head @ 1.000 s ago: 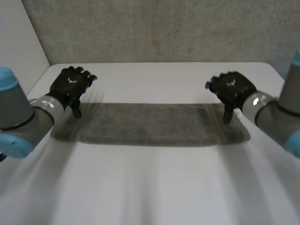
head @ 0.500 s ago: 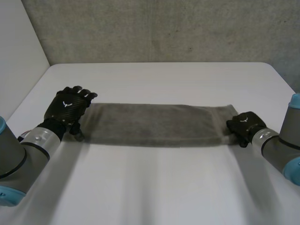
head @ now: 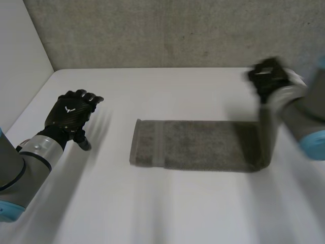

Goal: Fold the towel.

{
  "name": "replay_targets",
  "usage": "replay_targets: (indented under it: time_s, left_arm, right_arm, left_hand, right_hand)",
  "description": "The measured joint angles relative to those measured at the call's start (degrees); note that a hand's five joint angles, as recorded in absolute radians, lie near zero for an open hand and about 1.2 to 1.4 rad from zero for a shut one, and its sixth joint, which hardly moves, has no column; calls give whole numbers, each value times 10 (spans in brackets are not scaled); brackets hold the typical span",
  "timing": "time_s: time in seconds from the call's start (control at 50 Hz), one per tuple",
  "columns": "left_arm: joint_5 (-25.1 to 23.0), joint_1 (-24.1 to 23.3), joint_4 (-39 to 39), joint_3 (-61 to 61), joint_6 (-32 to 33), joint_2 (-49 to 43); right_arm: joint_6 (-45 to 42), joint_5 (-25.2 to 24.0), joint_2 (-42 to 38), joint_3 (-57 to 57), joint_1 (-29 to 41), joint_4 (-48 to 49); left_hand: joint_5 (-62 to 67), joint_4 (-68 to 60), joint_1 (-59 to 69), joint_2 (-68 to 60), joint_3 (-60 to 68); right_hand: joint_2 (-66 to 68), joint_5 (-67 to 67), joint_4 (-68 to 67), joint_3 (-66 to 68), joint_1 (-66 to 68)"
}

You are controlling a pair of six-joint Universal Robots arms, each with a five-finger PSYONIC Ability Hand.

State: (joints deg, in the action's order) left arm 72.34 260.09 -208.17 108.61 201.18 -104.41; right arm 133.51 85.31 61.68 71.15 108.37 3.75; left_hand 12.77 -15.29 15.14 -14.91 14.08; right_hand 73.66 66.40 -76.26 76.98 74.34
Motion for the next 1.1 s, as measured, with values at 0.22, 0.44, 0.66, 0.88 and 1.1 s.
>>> replay_targets:
  time_s: [0.22, 0.44, 0.66, 0.88, 1.1]
  left_arm:
    - [-1, -1, -3, 7, 1, -3]
    - [-2, -4, -4, 9, 1, -10]
    - [-2, -11, -4, 12, 1, -10]
    - [-1, -20, -4, 13, 1, -17]
    - [0, -20, -4, 5, 1, -14]
  right_arm:
    - [4, 15, -119, -44, 273, 2]
    - [19, 22, -104, 2, 246, -3]
    - [38, -11, 3, 190, 99, 7]
    - [29, -22, 8, 277, 25, 80]
    - [29, -17, 34, 185, 69, 76]
  left_hand:
    - [0, 0, -1, 0, 0]
    - [0, 0, -1, 0, 0]
    - [0, 0, -1, 0, 0]
    - [0, 0, -1, 0, 0]
    - [0, 0, -1, 0, 0]
  right_hand:
    - [-241, -259, 259, -266, -244]
    - [-598, -630, 620, -636, -611]
    - [-598, -630, 620, -635, -614]
    - [-24, -22, 21, -30, -39]
    - [-22, -12, 0, -11, -14]
